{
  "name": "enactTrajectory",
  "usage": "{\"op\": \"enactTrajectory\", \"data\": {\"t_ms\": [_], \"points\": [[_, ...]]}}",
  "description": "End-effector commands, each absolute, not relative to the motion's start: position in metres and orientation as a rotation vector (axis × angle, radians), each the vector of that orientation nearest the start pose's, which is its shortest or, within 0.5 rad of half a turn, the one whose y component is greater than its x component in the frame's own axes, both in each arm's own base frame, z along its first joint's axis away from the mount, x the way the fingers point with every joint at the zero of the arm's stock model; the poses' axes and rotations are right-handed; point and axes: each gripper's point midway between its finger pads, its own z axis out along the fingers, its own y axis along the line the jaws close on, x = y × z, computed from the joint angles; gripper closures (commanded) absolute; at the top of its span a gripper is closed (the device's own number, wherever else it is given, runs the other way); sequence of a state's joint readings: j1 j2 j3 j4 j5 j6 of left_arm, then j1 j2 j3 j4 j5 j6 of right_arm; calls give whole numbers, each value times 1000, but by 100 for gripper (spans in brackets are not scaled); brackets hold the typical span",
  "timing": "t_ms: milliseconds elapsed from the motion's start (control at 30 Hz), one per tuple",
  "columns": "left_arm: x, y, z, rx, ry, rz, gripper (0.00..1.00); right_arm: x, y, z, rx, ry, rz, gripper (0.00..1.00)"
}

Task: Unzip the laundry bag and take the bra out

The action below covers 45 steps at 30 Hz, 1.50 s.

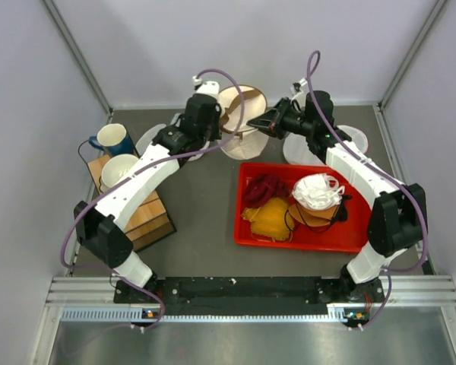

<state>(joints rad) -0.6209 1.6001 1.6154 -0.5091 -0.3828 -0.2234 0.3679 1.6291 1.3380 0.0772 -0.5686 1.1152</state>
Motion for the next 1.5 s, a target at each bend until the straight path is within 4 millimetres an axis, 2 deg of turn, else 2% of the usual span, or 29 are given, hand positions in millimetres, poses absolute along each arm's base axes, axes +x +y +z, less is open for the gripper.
{"op": "enactTrajectory", "data": {"t_ms": [0, 67, 133, 267, 300, 333, 367, 433, 467, 533, 567, 600, 633, 700, 733, 800, 900, 1000, 1033, 1067, 1133, 1167, 1300, 1467], "points": [[414, -203, 314, 79, 1977, -252, 100, 372, 303, 341, -131, 1972, 1671, 100], [419, -194, 314, 72, 1977, -271, 100, 359, 306, 335, -306, 1985, 1742, 100], [423, -184, 318, 63, 1963, -287, 100, 362, 301, 328, -405, 1966, 1736, 100], [423, -185, 318, 78, 1967, -321, 100, 395, 297, 313, -312, 2006, 1704, 100], [419, -187, 320, 94, 1964, -340, 100, 402, 297, 304, -263, 2034, 1707, 100], [416, -188, 312, 107, 1979, -349, 100, 406, 298, 303, -240, 2039, 1701, 100], [410, -193, 317, 127, 1963, -390, 100, 415, 296, 299, -174, 2045, 1669, 100], [401, -199, 308, 145, 1981, -428, 100, 425, 297, 301, -75, 2030, 1674, 100], [395, -199, 312, 148, 1970, -439, 100, 430, 296, 294, 1, 2033, 1666, 100], [383, -207, 303, 177, 1984, -439, 89, 435, 297, 299, 68, 2002, 1705, 100], [376, -209, 308, 186, 1966, -453, 80, 439, 296, 295, 111, 2004, 1702, 100], [369, -216, 307, 209, 1964, -475, 64, 441, 295, 294, 139, 2006, 1706, 100], [365, -218, 300, 217, 1977, -486, 54, 441, 296, 294, 150, 2006, 1705, 100], [357, -224, 298, 247, 1982, -530, 29, 442, 295, 294, 174, 1998, 1713, 100], [356, -224, 293, 249, 1992, -527, 27, 441, 296, 293, 182, 1999, 1724, 100], [351, -235, 294, 302, 1969, -596, 26, 440, 297, 299, 176, 1975, 1752, 100], [352, -240, 289, 345, 1962, -609, 30, 438, 297, 304, 162, 1967, 1765, 100], [363, -247, 290, 396, 1927, -593, 39, 435, 296, 308, 152, 1960, 1773, 100], [365, -251, 298, 421, 1908, -600, 41, 433, 296, 310, 147, 1958, 1775, 100], [371, -252, 294, 421, 1915, -591, 43, 432, 297, 312, 138, 1955, 1780, 100], [378, -253, 302, 425, 1897, -575, 47, 431, 296, 316, 136, 1947, 1782, 100], [382, -253, 299, 425, 1908, -561, 49, 430, 295, 318, 135, 1943, 1782, 100], [393, -243, 304, 401, 1909, -515, 49, 429, 293, 317, 129, 1951, 1742, 100], [395, -245, 308, 417, 1895, -523, 49, 428, 293, 320, 123, 1954, 1738, 100]]}}
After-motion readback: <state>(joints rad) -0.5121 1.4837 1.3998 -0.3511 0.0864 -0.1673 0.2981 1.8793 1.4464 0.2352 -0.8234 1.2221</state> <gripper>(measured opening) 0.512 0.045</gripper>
